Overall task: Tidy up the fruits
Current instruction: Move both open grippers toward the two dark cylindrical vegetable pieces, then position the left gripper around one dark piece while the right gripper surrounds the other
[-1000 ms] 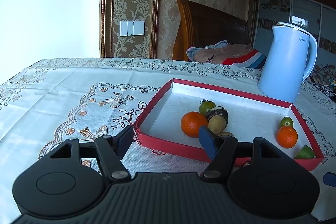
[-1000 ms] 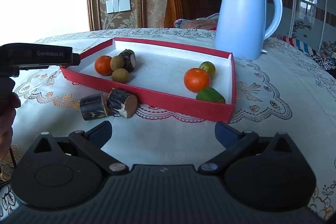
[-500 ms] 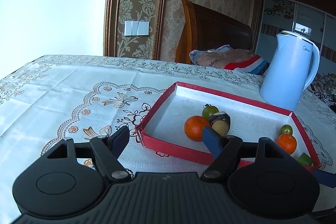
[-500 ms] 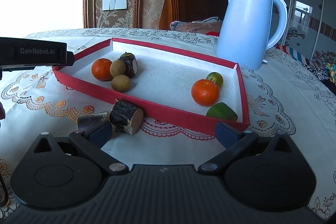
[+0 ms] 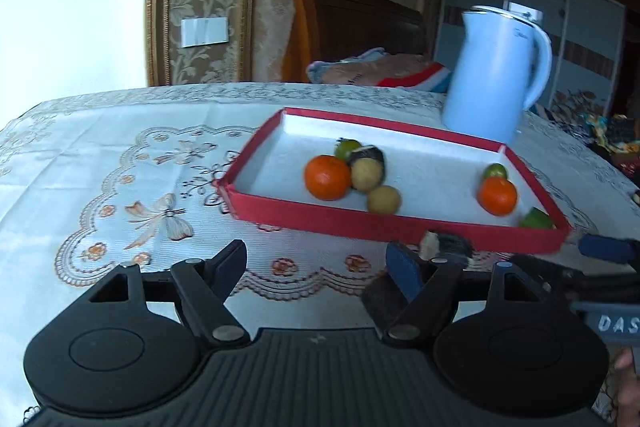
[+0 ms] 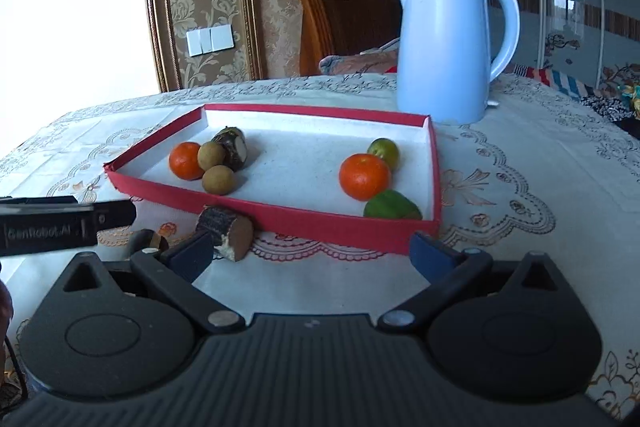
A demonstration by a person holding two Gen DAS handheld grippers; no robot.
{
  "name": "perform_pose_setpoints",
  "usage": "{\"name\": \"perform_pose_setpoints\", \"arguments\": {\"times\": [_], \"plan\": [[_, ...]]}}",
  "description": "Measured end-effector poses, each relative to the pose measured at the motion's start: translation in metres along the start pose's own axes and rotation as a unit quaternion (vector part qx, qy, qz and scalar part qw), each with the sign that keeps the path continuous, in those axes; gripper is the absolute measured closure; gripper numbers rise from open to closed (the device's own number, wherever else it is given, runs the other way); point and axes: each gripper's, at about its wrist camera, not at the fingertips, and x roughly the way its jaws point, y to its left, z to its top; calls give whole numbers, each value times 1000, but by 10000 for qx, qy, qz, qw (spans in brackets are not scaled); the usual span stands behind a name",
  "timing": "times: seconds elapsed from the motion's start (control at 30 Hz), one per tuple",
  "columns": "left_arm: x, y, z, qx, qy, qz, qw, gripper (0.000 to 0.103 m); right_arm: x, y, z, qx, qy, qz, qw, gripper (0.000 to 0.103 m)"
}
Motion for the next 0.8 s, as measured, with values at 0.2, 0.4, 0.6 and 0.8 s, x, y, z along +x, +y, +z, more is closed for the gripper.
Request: {"name": "perform_pose_setpoints", "arguments": {"times": [0.2, 0.4, 0.6, 0.8], "plan": [[5, -24, -8, 669, 66, -24, 9977, 26, 3, -14, 0, 257, 30, -100, 9996, 0], [4, -26, -10, 775, 126, -393, 9961, 26, 8, -22, -2, 486, 150, -53, 9987, 0], [12, -38, -14, 1097, 312, -293, 9930, 26, 9, -30, -2, 720, 147, -90, 9973, 0], [20, -31, -13, 911, 451, 46, 9948, 28, 10, -25, -3, 593, 205, -32, 9980, 0]]}}
